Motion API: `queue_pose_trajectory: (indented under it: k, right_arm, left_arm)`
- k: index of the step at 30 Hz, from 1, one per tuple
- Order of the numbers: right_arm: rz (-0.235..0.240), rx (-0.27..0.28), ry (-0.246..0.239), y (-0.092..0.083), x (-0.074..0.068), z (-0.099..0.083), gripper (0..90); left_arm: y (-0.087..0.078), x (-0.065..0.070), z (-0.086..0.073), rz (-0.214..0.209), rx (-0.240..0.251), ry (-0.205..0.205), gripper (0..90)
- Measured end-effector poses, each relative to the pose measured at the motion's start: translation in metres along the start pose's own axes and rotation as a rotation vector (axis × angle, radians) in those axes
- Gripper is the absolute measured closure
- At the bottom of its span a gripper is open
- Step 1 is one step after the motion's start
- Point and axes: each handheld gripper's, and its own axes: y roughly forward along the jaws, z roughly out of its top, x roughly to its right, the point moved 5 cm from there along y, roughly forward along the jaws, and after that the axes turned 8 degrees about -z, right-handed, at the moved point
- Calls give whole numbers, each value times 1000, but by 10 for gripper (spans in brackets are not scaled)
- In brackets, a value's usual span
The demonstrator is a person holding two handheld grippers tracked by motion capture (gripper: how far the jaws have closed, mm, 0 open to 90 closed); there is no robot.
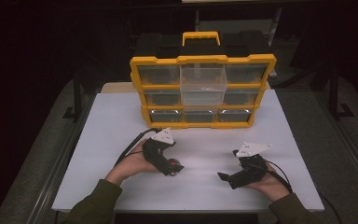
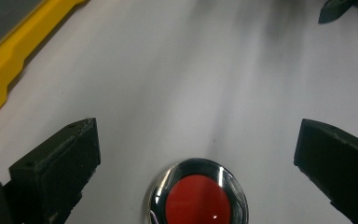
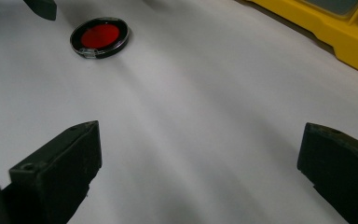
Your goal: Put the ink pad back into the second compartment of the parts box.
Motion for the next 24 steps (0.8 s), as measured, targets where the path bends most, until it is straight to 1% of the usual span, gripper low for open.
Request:
queue_pose_trajectory:
  k: [3, 5, 8, 10, 13, 14, 17, 21, 22, 24]
  right_arm:
    - [0, 0, 1, 0, 0, 0, 0]
    - [-1, 0, 1, 0, 0, 0, 0]
    - [-1, -2, 0, 0, 0, 0, 0]
    - [-1, -2, 1, 0, 0, 0, 0]
    - [-2, -1, 0, 0, 0, 0, 0]
    - [-2, -1, 0, 0, 0, 0, 0]
    - [-2, -3, 0, 0, 0, 0, 0]
    - [-2, -3, 1, 0, 0, 0, 0]
    - [-2, -4, 1, -1, 0, 0, 0]
    - [-2, -4, 0, 0, 0, -1, 0]
  left_arm:
    - [1, 1, -2, -1, -30, 9, 0]
    - [2, 2, -3, -4, -36, 12, 0]
    - [4, 2, -6, -4, -73, 16, 0]
    - [4, 2, -8, 0, -90, 19, 0]
    - [5, 2, -9, 4, -95, 16, 0]
    - [6, 2, -10, 9, -107, 14, 0]
    - [8, 2, -12, 11, -118, 14, 0]
    - [11, 3, -15, 10, -154, 21, 0]
    - [12, 4, -16, 12, -162, 18, 0]
    - [13, 3, -16, 13, -165, 17, 0]
